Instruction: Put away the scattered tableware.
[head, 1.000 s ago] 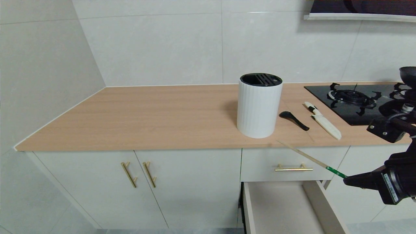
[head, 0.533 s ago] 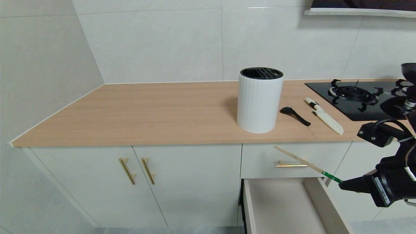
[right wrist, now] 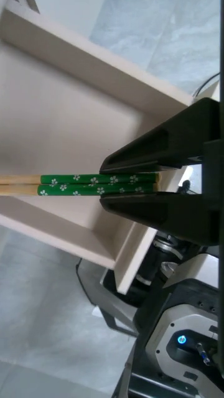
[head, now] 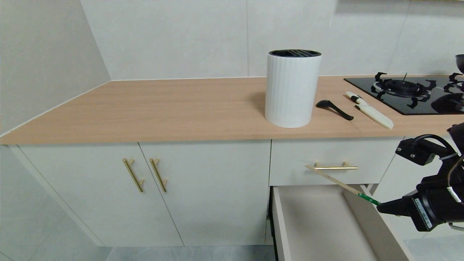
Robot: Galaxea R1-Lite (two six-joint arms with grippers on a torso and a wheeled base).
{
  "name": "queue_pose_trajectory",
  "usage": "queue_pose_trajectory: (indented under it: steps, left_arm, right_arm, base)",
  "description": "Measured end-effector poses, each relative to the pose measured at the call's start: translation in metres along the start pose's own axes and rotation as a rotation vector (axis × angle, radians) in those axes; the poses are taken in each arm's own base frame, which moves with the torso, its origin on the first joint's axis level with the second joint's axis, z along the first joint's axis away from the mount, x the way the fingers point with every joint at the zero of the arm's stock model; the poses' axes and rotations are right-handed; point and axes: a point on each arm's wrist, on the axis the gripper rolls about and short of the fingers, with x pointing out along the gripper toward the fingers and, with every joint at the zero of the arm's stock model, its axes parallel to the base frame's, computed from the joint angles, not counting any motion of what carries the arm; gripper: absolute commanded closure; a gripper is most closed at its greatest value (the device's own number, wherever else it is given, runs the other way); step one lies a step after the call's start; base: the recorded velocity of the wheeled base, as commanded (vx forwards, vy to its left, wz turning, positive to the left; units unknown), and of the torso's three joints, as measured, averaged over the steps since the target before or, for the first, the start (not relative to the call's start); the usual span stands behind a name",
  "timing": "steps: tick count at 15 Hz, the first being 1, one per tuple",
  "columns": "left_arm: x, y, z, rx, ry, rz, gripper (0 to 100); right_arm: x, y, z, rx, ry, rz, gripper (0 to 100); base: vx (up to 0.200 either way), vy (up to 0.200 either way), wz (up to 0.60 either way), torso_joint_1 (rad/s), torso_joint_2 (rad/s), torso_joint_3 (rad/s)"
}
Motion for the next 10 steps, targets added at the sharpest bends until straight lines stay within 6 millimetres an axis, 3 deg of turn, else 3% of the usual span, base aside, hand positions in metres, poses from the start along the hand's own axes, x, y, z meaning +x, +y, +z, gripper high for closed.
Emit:
queue_pose_trajectory:
  steps: [6,10]
  left_arm:
    - [0.0000,0.0000,0.0000,0.000,0.000,0.000,0]
    - [0.0000,0.0000,0.0000,0.000,0.000,0.000,0]
  right_arm:
    - [0.0043,-0.0007,0.0001,0.003,0.016,0.000,100]
    - [0.0052,-0.0007,0.0001,0.002,0.020,0.001,100]
  base:
    - [0.000,0.000,0.00,-0.149,0.46,0.309]
    - [0.000,0.000,0.00,-0.076,0.37,0.289]
